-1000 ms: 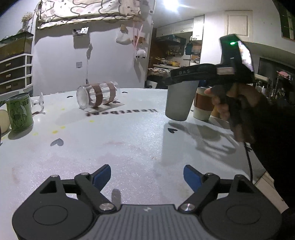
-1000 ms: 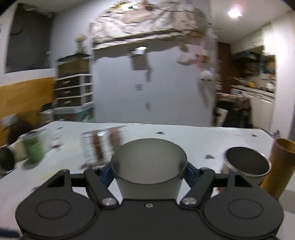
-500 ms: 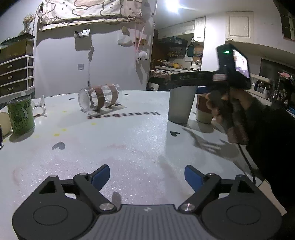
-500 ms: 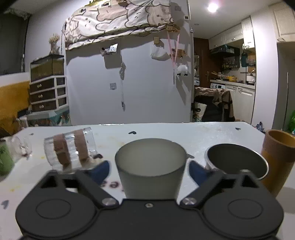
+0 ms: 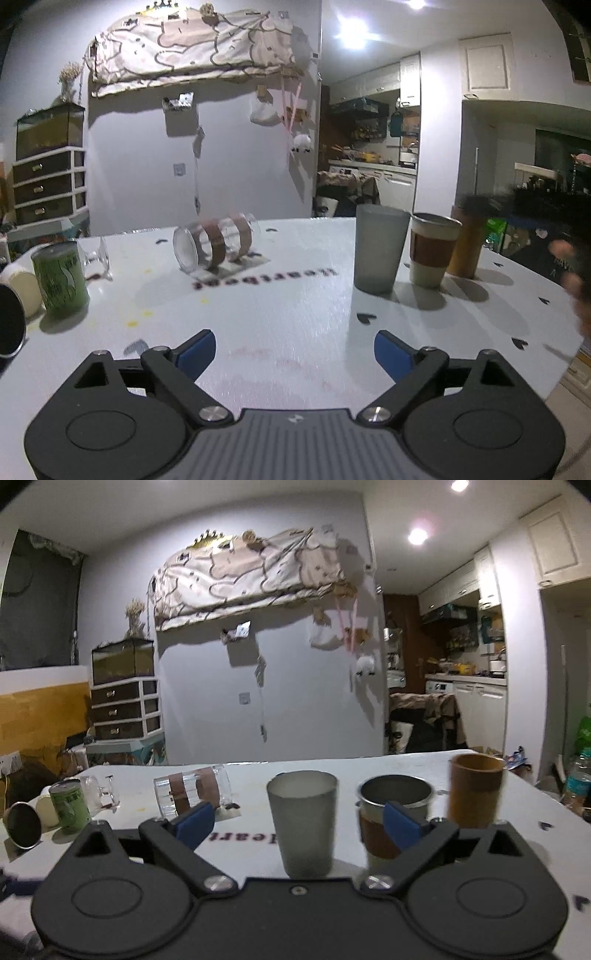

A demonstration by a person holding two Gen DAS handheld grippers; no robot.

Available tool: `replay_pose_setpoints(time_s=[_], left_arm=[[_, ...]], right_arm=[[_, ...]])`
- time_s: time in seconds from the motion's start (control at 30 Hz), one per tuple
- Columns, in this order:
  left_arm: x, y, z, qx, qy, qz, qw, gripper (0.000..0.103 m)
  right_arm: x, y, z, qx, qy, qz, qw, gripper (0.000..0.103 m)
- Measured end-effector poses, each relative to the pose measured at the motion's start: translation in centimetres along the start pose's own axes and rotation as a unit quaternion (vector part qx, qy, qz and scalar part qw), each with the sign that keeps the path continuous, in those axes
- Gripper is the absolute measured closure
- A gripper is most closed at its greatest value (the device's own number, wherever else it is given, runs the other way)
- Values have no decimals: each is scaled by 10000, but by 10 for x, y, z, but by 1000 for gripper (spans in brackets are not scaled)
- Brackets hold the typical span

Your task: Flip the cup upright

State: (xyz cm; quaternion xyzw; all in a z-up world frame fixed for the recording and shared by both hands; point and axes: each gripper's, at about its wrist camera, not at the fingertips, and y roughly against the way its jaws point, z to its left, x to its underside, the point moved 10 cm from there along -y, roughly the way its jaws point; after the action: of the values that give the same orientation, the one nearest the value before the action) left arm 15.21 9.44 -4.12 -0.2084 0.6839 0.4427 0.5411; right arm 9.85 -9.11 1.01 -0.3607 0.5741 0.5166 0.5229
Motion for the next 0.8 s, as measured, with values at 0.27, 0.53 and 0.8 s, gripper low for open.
replay_pose_setpoints(time_s=[0.27, 0.53, 0.8], left_arm=[[-10, 6, -13, -157, -19, -205, 9997, 0], [-11, 17, -22, -155, -7, -323, 9994, 0], [-8, 22, -20, -272, 46, -305, 9992, 0]], right_arm=[[28, 49, -24, 404, -3, 41, 9992, 2], [53, 73, -30, 570, -13, 197, 9982, 0], [68, 81, -29, 607, 2, 318, 9976, 0]])
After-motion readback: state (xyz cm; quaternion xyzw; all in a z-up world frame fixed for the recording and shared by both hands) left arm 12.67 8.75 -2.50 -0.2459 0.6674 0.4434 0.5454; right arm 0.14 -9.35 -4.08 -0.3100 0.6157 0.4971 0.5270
